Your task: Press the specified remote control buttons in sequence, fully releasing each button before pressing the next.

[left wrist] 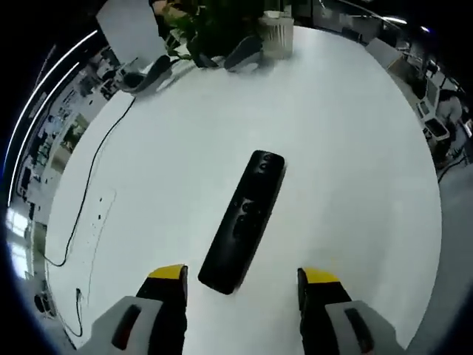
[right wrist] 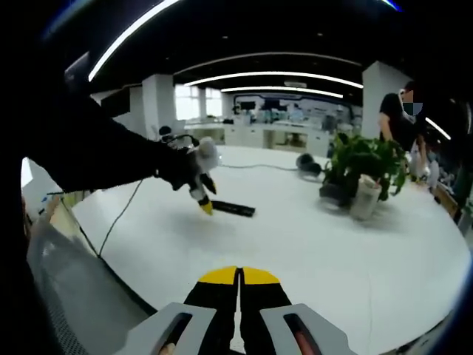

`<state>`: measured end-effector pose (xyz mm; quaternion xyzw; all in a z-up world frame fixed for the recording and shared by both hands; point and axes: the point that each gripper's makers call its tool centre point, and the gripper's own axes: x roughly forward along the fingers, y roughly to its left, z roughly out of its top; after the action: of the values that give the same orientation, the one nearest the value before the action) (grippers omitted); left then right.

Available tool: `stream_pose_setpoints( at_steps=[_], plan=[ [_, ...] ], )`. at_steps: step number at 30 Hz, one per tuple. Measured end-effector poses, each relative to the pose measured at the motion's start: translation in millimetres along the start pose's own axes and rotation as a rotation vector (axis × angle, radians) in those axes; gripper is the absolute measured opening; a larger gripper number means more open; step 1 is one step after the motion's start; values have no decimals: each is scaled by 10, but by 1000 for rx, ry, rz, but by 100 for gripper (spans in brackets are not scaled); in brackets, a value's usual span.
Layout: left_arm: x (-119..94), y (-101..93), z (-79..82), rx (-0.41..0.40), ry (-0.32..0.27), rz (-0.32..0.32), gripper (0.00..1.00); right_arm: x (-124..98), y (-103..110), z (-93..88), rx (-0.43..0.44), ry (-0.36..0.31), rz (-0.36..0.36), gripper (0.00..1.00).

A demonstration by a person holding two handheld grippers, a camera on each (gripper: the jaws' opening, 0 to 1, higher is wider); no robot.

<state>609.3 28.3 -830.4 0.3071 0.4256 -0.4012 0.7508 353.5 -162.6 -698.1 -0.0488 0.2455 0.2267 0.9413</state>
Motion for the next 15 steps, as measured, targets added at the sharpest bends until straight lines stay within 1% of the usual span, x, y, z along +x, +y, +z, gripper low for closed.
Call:
stream_pose_setpoints(
  at_steps=[1, 2, 3, 4, 5, 6, 7, 8, 10, 11, 12, 13, 15],
  plan=[
    [-67, -20, 20, -21, -28, 7, 65, -1, 2, 5, -4, -2, -1, 0],
    [-178, -65, 66, -30, -81, 14, 66, -3, 7, 11, -8, -6, -1, 0],
    [-278, -95, 80, -30, -116, 27, 65, -5, 8, 15, -12, -9, -3, 1],
    [-342, -106, 77, -31, -131, 41, 65, -6, 7, 17, -14, -10, -4, 3],
    [-368, -116, 71, -30, -134, 44, 65, -13, 32, 43, 4, -24, 12, 6],
    [-448, -167, 38, -38, -138, 44, 66, -18, 51, 66, 33, -37, 22, 9],
    [-503, -192, 35, -44, -154, 49, 66, -28, 38, 84, 39, -44, 18, 12],
    [-581, -223, 42, -54, -185, 59, 66, -27, 33, 87, 34, -47, 13, 14],
    [-691, -268, 39, -68, -219, 72, 66, -23, 23, 73, 23, -39, -1, 14],
    [-766, -310, 39, -88, -248, 72, 66, -23, 15, 74, 24, -40, -8, 15],
    [-834, -364, 21, -110, -263, 66, 66, -24, -5, 72, 20, -39, -21, 16],
    [-878, -397, 15, -116, -275, 64, 66, -21, -28, 61, 16, -34, -36, 18],
    [-976, -468, -12, -127, -290, 68, 66, -8, -45, 49, 18, -29, -46, 24]
  ],
)
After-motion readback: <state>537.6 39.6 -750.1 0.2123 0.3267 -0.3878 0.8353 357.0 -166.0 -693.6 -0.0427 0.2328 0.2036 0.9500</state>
